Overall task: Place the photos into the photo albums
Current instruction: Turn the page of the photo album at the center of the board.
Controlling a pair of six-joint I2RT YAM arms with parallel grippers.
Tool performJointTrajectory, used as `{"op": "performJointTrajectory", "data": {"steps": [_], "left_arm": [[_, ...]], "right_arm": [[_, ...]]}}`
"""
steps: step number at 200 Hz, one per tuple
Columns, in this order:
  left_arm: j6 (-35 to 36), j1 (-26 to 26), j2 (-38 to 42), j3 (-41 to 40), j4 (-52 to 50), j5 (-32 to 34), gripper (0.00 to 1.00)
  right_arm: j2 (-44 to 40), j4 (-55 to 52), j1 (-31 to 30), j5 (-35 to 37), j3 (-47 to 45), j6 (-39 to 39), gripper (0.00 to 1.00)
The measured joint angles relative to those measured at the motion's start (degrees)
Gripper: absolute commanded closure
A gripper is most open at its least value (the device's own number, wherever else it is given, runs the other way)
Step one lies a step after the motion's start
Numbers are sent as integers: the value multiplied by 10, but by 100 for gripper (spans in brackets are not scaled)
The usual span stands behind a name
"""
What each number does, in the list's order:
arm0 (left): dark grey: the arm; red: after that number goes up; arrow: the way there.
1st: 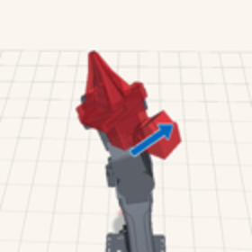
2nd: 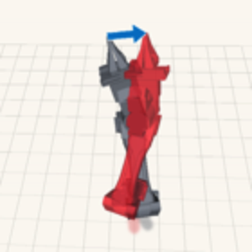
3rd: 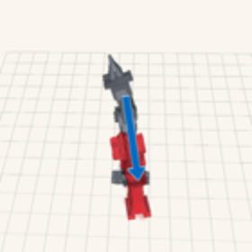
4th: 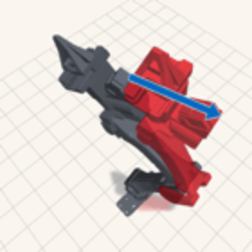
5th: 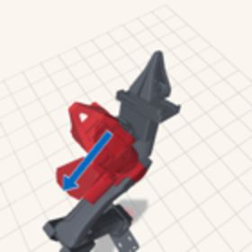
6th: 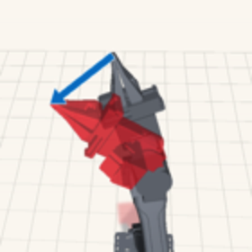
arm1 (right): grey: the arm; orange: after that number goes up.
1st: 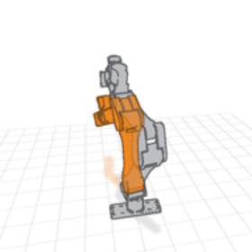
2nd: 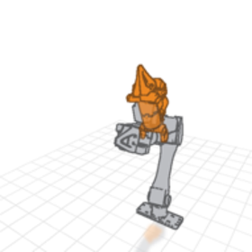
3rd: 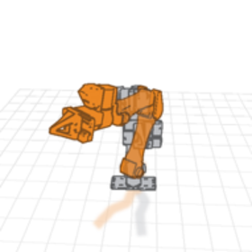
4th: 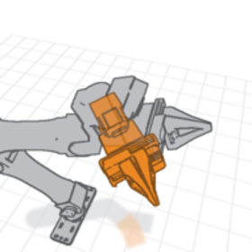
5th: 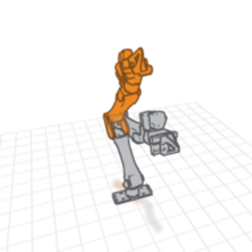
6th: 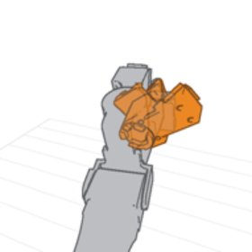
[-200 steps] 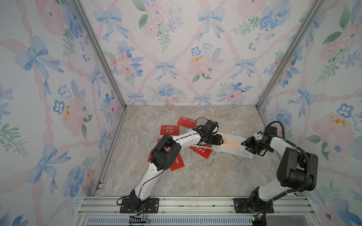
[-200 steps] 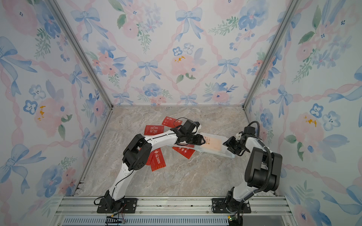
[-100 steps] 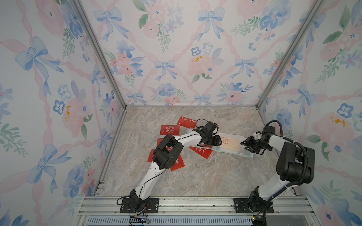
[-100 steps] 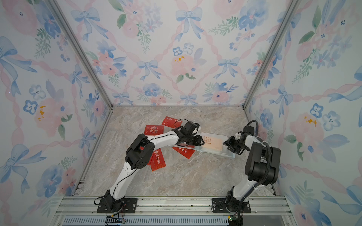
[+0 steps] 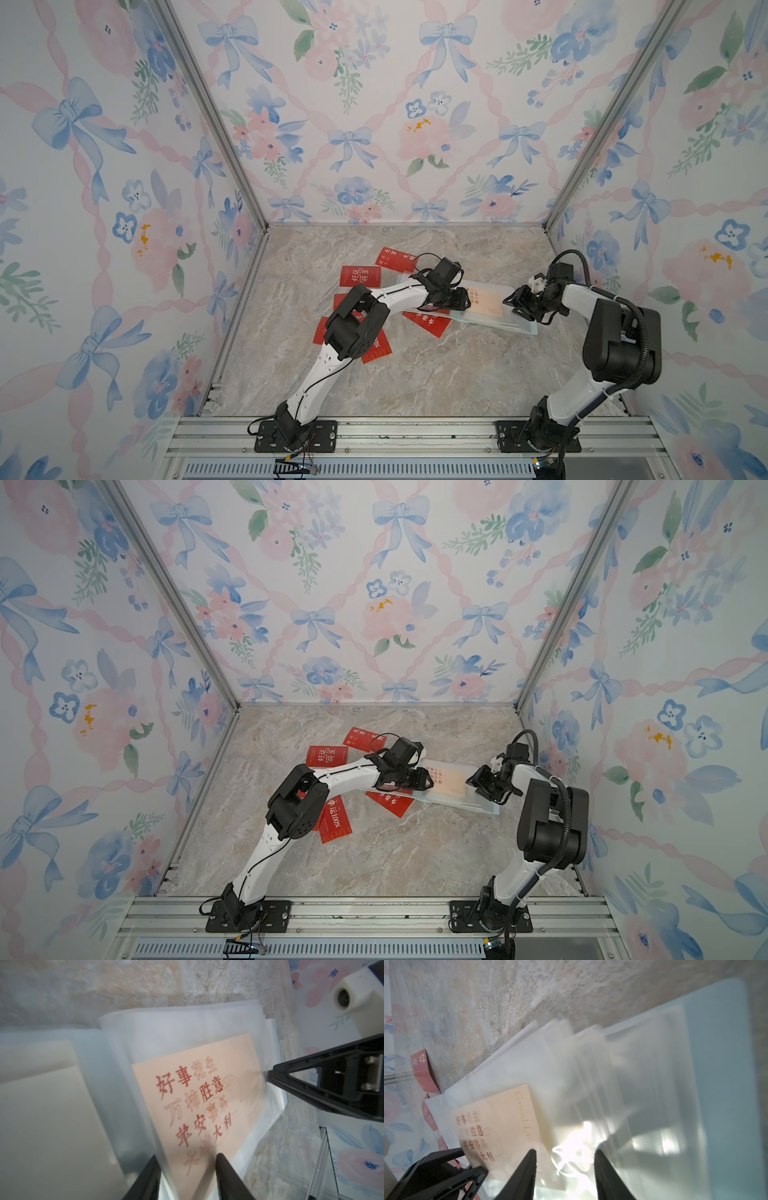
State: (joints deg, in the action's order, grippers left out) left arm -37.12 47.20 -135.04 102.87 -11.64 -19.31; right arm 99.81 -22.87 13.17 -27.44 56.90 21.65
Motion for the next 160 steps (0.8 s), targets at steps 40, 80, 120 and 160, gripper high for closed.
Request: {"op": "performJointTrajectory", "data": {"steps": [40, 80, 120, 160], "left_arm": [[0, 0, -1, 0, 0, 0, 55], [0, 2, -1, 0, 3, 0, 55], [-2, 0, -1, 0, 2, 8, 55], [-2, 2, -1, 0, 5, 6, 54]], "right_arm": [[13, 35, -35, -28, 3, 18, 54], [21, 88, -42, -89, -8, 55, 54], [2, 117, -38, -133, -21, 78, 54], [-83, 120, -48, -195, -23, 92, 54]]}}
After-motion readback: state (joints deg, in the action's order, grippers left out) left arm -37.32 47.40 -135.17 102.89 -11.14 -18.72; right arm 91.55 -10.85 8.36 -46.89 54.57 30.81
